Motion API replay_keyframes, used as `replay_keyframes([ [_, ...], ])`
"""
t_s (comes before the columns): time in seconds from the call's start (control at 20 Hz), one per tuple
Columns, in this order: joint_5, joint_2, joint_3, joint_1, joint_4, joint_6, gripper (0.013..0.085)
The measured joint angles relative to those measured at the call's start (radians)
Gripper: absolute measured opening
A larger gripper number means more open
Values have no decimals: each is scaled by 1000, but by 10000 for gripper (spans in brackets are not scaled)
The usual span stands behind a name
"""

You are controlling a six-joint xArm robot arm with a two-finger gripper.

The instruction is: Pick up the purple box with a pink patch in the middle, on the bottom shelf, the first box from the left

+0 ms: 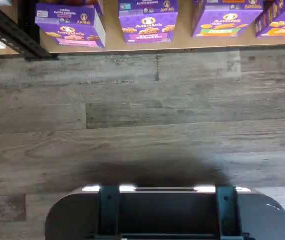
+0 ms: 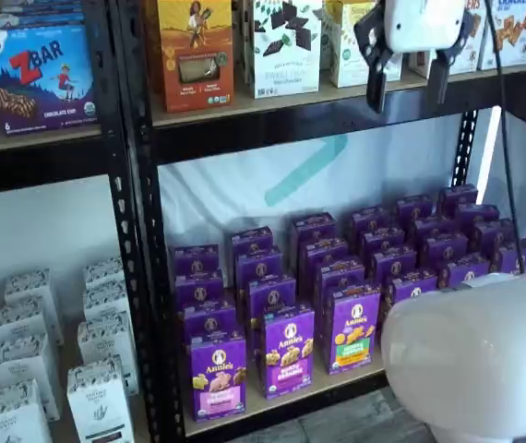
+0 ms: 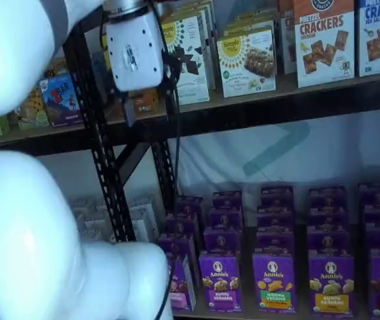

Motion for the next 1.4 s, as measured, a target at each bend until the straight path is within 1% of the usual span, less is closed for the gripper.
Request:
replay_keyframes([
  [0.25,-83,-20,101,5,13,7,850],
  [0.45,-174,-46,200,30,-4,27,850],
  [0.65,-241,-50,280,32,13,30,850],
  [0.75,-283,-52,324,52,-4,47,850],
  [0.95,-340,-37,381,56,-1,51,850],
  [1.15,-415,-21,440,54,8,48,850],
  [1.4,-512,10,500,66,-2,58,850],
])
